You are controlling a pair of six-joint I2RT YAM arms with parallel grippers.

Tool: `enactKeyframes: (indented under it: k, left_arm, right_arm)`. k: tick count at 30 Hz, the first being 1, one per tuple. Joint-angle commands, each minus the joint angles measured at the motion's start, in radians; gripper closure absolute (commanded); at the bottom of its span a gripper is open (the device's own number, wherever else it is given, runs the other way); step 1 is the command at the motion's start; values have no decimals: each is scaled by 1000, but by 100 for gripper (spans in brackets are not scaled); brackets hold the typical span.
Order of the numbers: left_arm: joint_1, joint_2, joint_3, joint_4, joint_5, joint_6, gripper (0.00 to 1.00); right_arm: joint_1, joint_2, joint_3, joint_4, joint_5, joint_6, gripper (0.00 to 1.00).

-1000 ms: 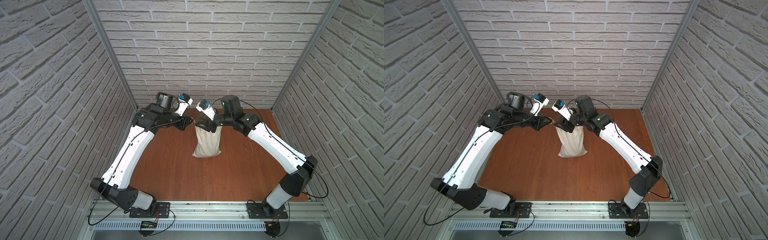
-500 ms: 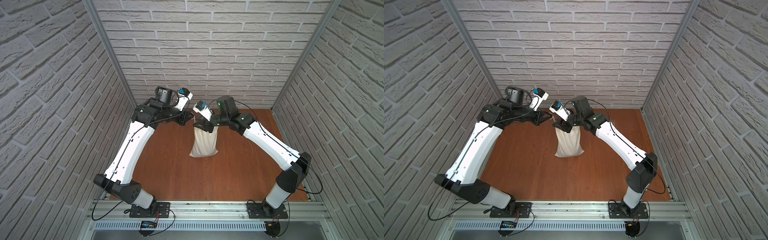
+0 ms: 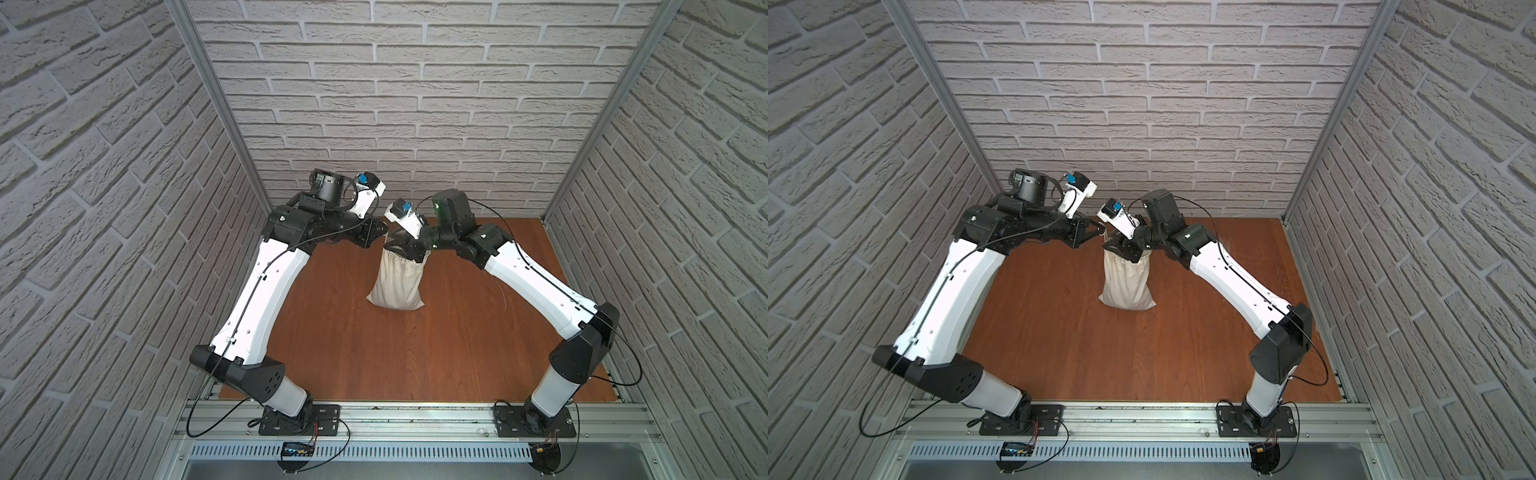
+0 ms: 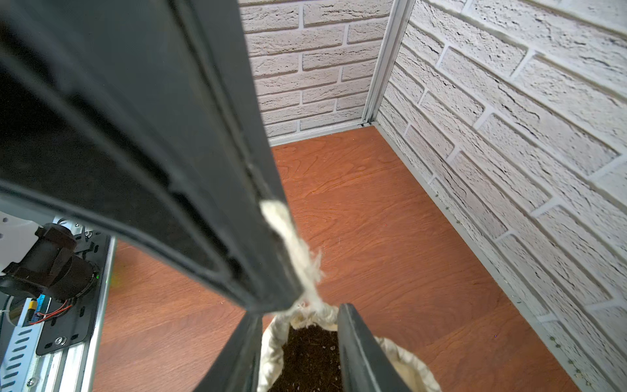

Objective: Close the soil bag
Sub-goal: Frap the soil bag at the center of the board.

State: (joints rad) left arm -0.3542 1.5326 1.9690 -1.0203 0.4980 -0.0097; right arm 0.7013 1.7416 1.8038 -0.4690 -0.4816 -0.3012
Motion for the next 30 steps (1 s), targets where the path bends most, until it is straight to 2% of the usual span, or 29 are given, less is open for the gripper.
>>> enactKeyframes:
  k: [1, 5, 7, 16, 30]
  left_arm:
    - [6, -9, 25, 62, 21, -6, 100]
    - [7, -6, 28, 57, 19, -8, 100]
    - [7, -6, 28, 57, 17, -7, 100]
    - [8, -5, 28, 57, 15, -9, 100]
    - [9, -3, 47, 77, 18, -38, 100]
  right_arm:
    - [3, 12, 36, 74, -24, 24, 59]
    - [5, 24, 41, 106, -34, 42, 61]
    - [4, 32, 42, 118, -40, 48, 65]
    - [8, 45, 40, 141, -19, 65, 96]
    - [7, 78, 56, 96, -9, 42, 97]
